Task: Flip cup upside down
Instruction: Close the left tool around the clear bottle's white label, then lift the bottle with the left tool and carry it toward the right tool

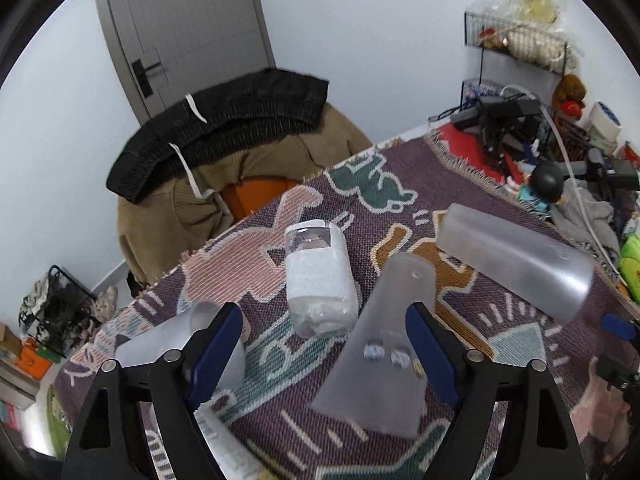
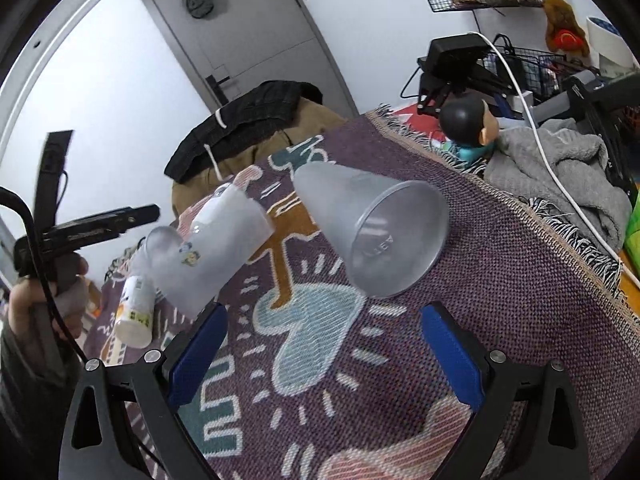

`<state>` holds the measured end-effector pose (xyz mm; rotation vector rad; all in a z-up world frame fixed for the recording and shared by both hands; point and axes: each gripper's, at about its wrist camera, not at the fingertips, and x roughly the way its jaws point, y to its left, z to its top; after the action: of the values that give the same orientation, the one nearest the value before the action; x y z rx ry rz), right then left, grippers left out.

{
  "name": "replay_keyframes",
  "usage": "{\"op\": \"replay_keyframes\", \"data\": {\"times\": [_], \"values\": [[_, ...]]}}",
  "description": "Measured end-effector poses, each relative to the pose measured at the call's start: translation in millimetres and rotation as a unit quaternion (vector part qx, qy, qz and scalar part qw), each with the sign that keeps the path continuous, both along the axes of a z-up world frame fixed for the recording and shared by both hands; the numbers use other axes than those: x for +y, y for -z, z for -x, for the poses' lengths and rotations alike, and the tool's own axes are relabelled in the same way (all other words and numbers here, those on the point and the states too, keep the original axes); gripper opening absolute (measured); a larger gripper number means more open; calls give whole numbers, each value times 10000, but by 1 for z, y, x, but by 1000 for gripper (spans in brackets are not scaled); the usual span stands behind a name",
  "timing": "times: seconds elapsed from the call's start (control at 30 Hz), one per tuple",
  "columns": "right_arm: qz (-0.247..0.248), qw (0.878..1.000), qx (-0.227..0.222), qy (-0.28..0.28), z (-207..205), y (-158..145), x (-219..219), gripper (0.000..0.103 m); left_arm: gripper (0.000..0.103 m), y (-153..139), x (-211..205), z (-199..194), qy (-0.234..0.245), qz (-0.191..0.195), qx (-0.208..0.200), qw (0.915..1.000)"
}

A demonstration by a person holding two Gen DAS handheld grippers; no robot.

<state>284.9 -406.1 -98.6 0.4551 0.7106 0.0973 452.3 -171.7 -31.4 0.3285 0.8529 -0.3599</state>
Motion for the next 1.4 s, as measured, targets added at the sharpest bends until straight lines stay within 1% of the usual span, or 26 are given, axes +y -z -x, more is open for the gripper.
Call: {"op": "replay_keyframes", "data": {"times": [0.1, 0.2, 0.3, 0.43, 0.6, 0.63, 0.67, 0.7, 0.73, 0.8, 0.9, 1.03, 1.17, 1.4], "values": [[-186, 9997, 3, 145, -2, 3, -7, 98, 82, 10, -8, -19, -38, -51, 240, 9997], [-140, 9998, 88, 116, -7, 8, -8, 98, 81, 19, -16, -35, -45, -161, 408, 9990], [-234, 9995, 132, 167, -9, 14, -12, 98, 79, 29, -22, -50, -72, -223, 591, 9980], [-330, 9990, 228, 204, -13, 22, -16, 98, 78, 41, -24, -69, -199, -393, 638, 9970], [-358, 9988, 258, 209, -14, 24, -18, 98, 77, 57, -23, -87, -301, -375, 947, 9943], [-362, 9988, 262, 208, -14, 24, -18, 98, 75, 61, -22, -90, -313, -342, 1078, 9931], [-371, 9987, 269, 206, -15, 24, -18, 98, 65, 64, -21, -93, -318, -277, 1216, 9917], [-379, 9987, 279, 206, -15, 25, -18, 98, 64, 65, -20, -95, -348, -224, 1299, 9907], [-383, 9987, 283, 207, -15, 25, -18, 98, 64, 63, -16, -97, -435, -149, 1304, 9904], [-384, 9986, 285, 205, -15, 25, -17, 98, 63, 61, -14, -98, -539, -189, 1294, 9899], [-396, 9987, 263, 202, -12, 22, -16, 98, 62, 49, -11, -92, -501, -59, 1236, 9911], [-397, 9988, 221, 207, -5, 18, -14, 98, 62, 30, -8, -79, -473, -2, 995, 9939], [-437, 9986, 182, 231, 6, 14, -11, 98, 62, 7, -6, -57, -415, 83, 773, 9961], [-482, 9985, 117, 233, 31, 7, 0, 98, 62, -18, 2, -18, -315, 223, 517, 9979]]}}
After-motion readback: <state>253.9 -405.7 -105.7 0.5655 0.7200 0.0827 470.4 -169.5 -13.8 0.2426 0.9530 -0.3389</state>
